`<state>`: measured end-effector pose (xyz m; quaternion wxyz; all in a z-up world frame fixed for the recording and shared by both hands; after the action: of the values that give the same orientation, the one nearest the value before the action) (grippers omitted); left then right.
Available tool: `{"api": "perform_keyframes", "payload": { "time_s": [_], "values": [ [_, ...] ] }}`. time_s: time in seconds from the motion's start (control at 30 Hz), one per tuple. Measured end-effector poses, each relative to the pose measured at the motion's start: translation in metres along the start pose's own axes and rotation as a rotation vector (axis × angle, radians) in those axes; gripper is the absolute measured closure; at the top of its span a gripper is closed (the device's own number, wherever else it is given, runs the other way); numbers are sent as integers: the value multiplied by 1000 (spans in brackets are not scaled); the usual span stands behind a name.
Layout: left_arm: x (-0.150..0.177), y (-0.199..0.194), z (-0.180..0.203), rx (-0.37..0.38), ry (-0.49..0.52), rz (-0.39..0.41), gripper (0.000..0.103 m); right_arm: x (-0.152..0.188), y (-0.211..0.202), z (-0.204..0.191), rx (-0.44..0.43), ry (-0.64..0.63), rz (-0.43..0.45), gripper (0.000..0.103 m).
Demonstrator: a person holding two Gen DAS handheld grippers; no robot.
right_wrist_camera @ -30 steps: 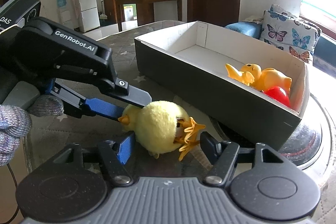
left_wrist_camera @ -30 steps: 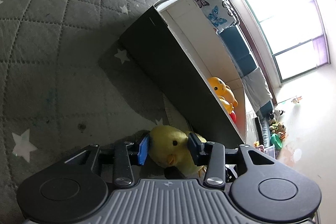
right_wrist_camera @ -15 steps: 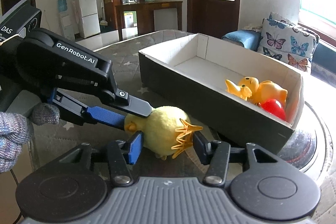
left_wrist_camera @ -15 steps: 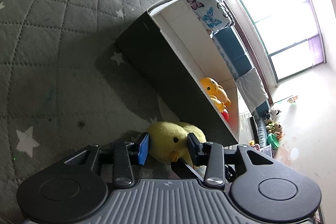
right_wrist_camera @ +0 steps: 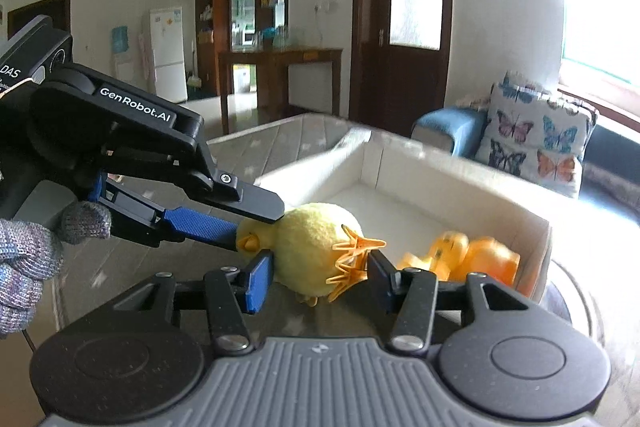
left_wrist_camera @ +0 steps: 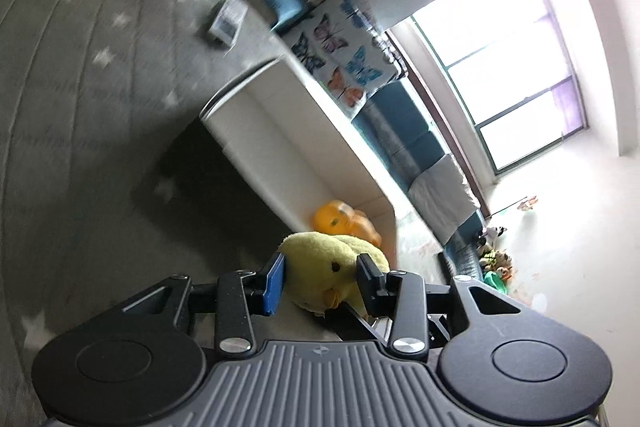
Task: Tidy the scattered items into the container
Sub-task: 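Lift the plush chick with the left gripper and carry it over the box, then open the left gripper to release the plush chick into the box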
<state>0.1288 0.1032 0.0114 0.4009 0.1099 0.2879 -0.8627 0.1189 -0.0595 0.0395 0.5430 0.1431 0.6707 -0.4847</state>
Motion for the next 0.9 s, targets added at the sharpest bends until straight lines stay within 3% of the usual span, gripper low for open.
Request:
{"api": "perform_keyframes", "payload": {
  "time_s": [0.13,0.4,0.7,0.9],
  "values": [
    [-21,12,13,5,29,28,62,-19,11,10,19,4,30,51],
    [-48,50,10,-26,31,21,62,-34,48,32,42,39,7,51],
    [-54,84,-15,-80,-1,-27,62,-18,85,47,39,81,-81,51],
    [-56,94,-20,-78,11,-27,62,-8,101,55,37,88,-127,50]
  ]
}}
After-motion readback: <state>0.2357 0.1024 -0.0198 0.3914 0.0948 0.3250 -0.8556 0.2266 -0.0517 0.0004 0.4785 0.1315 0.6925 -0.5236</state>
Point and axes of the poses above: each gripper's, at about its wrist camera, not at the fingertips, and y roughly the way its jaws point, z to its right, x to its underside, the point moved 5 cm from there along y, roughly the way its jaws point, and after that the axes turned 6 degrees about x, right-handed, at the moved point
